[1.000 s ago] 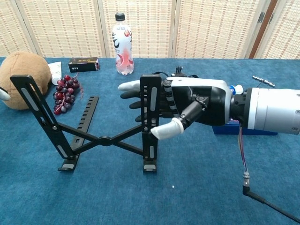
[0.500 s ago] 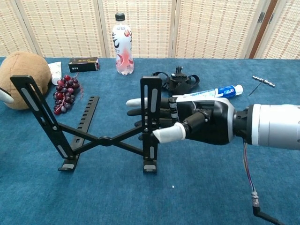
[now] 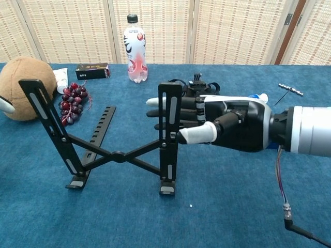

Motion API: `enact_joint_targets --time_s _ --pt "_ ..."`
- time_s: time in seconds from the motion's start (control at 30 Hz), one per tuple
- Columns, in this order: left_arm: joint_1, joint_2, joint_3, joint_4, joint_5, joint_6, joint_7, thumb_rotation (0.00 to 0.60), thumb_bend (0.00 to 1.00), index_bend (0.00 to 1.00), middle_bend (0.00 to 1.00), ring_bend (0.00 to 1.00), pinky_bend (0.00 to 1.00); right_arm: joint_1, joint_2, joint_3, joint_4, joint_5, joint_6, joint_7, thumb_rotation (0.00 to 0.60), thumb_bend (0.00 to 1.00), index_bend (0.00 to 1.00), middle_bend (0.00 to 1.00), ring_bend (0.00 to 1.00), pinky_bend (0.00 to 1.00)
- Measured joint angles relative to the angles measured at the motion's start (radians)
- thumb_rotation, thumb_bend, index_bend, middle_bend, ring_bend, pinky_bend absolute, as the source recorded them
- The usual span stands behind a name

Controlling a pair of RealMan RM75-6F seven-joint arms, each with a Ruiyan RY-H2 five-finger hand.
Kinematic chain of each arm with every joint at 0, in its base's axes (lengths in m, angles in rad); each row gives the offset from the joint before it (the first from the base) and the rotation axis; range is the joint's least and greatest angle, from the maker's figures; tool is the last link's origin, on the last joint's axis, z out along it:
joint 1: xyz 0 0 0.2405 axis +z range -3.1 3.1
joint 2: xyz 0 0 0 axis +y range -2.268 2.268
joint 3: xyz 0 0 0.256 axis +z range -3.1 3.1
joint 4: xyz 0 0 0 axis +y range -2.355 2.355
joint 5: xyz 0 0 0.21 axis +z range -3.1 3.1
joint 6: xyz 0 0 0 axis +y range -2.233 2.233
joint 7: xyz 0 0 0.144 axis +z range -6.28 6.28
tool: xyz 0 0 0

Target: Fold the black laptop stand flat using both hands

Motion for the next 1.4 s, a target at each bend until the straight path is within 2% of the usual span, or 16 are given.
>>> enact_joint_targets --time_s 0.3,0.53,0.63,0.83,1.1,1.3,1.4 --pt "0.0 -0.003 -0.007 0.0 -0.005 -0.001 0.003 0.6 0.0 0.0 0.0 0.0 0.11 -0.06 0.08 -0.013 -0.05 -0.016 0.073 -0.233 0.6 0.32 0.22 0.15 0.12 0.0" --pt "0.008 0.006 -0.009 -0.007 -0.002 0.015 0.003 0.6 0.0 0.0 0.0 0.0 0.11 -0.039 0.038 0.02 -0.05 0.006 0.019 -0.284 0.6 0.32 0.22 0.15 0.12 0.0" --pt "0.014 0.012 -0.009 -0.009 -0.004 0.023 0.0 0.6 0.0 0.0 0.0 0.0 0.11 -0.027 0.001 0.052 -0.036 0.045 -0.011 -0.316 0.6 0.32 0.22 0.15 0.12 0.0" --pt "0.027 0.022 -0.01 -0.007 0.001 0.046 -0.011 0.6 0.0 0.0 0.0 0.0 0.11 -0.024 -0.067 0.13 0.004 0.197 -0.053 -0.426 0.6 0.33 0.22 0.15 0.12 0.0" --pt "0.022 0.023 -0.019 -0.001 0.002 0.041 -0.011 0.6 0.0 0.0 0.0 0.0 0.07 -0.066 -0.131 0.217 0.042 0.405 -0.046 -0.683 0.6 0.32 0.22 0.15 0.12 0.0" --pt "0.016 0.018 -0.022 -0.002 0.0 0.031 -0.001 0.6 0.0 0.0 0.0 0.0 0.07 -0.096 -0.133 0.236 0.037 0.443 -0.048 -0.738 0.6 0.32 0.22 0.15 0.12 0.0" --pt "0.012 0.015 -0.025 -0.001 0.001 0.029 0.002 0.6 0.0 0.0 0.0 0.0 0.05 -0.116 -0.132 0.251 0.03 0.492 -0.033 -0.808 0.6 0.32 0.22 0.15 0.12 0.0"
